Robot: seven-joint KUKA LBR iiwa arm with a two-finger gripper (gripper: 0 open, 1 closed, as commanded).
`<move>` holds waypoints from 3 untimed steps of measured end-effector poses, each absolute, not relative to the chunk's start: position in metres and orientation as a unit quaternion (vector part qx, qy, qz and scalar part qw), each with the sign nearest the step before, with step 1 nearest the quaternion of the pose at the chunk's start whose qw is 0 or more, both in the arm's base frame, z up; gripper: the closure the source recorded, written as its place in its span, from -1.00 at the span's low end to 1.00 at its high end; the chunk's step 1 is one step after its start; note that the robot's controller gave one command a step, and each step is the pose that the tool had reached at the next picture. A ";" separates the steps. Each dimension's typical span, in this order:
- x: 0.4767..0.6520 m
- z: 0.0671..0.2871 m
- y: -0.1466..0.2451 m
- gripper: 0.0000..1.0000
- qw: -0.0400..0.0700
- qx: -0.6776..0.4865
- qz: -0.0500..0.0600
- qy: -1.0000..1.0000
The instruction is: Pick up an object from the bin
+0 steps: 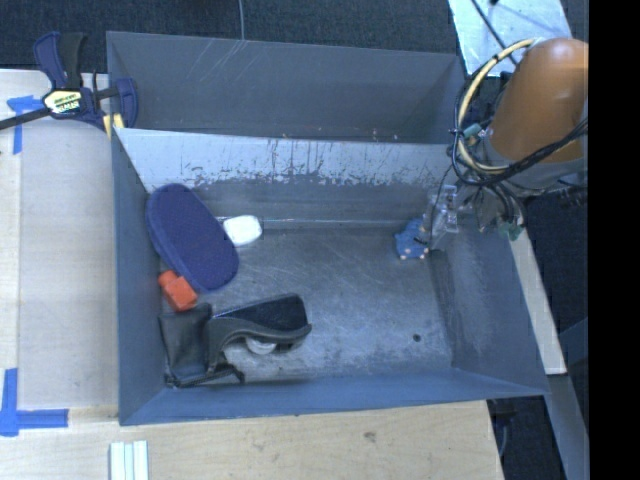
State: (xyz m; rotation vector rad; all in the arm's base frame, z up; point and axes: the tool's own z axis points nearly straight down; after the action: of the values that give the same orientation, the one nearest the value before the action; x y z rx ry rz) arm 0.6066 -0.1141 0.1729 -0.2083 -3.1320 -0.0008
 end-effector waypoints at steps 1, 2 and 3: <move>0.608 0.177 -0.114 -1.00 -0.002 -0.066 0.000 -0.998; 0.616 0.101 -0.141 -1.00 0.001 -0.179 0.000 -0.984; 0.625 0.069 -0.143 -1.00 0.006 -0.183 0.001 -0.983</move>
Offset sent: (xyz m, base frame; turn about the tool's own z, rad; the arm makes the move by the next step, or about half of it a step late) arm 0.0000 0.0000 0.0000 0.0000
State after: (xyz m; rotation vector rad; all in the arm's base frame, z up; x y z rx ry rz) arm 0.6249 -0.1428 0.0690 -0.5724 -3.0776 0.0030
